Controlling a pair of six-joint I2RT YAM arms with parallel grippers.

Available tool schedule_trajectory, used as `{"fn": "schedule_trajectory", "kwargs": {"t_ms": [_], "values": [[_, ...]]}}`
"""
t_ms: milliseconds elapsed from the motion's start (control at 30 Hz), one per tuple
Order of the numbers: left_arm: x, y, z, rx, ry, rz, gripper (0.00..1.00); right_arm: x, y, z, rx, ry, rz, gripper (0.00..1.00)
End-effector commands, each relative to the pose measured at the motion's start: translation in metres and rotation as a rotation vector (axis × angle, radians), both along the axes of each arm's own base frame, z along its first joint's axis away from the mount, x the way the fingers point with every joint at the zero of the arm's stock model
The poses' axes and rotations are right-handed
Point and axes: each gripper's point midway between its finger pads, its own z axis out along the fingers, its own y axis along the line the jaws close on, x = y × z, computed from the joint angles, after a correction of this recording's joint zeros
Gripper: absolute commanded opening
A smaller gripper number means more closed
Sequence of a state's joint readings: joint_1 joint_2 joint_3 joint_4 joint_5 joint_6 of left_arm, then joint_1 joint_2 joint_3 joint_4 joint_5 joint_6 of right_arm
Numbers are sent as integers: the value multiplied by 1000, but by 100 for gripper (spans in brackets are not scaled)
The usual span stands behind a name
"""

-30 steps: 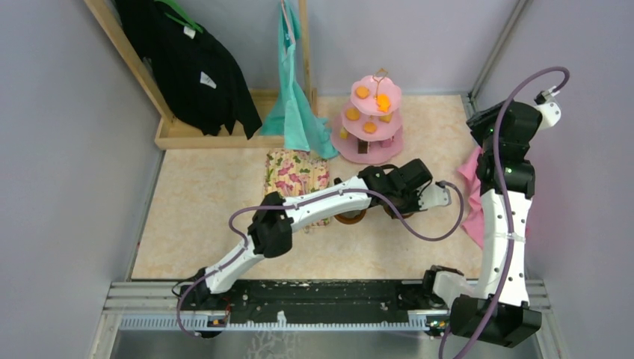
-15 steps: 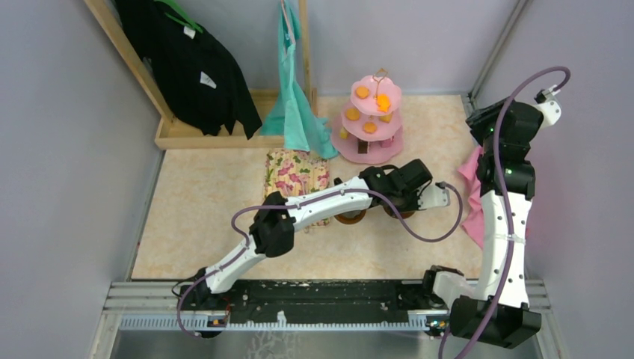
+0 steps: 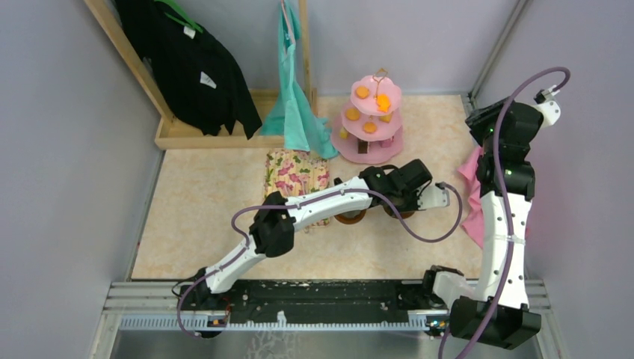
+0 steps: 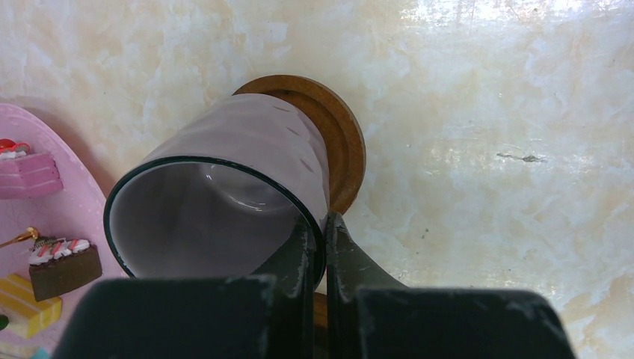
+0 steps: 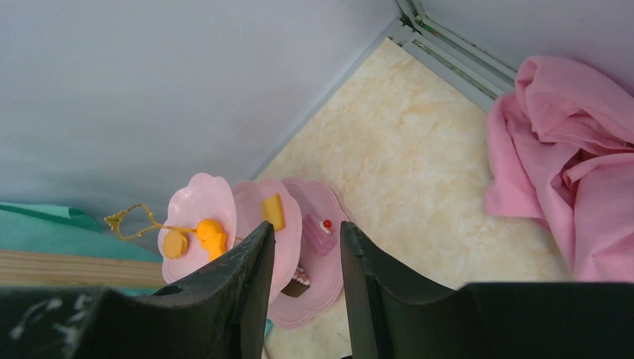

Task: Serve the afternoon tea
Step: Place the cup on the coaster.

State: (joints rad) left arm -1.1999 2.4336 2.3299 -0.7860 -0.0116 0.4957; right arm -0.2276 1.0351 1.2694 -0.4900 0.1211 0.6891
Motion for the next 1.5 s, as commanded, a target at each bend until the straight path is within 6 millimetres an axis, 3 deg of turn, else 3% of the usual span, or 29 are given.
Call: {"fn": "schedule_trajectory", "kwargs": {"t_ms": [0,667,967,1333,1467], "values": [[3,-12,34,-74,-55,-31,0,-2,-2,19,-19,-75,-5,38],[2,-7,18,-37,-43,-30,2,3,-8,9,-28,-57,-28,38],[3,-6,15,-31,-42,-22,27,5,-8,5,-26,-53,-25,38],[4,-8,14,-34,-45,-17,42,5,-8,3,-26,-51,-23,38],[4,-9,14,-38,-46,-16,44,5,-8,4,-27,-51,-22,38]]}}
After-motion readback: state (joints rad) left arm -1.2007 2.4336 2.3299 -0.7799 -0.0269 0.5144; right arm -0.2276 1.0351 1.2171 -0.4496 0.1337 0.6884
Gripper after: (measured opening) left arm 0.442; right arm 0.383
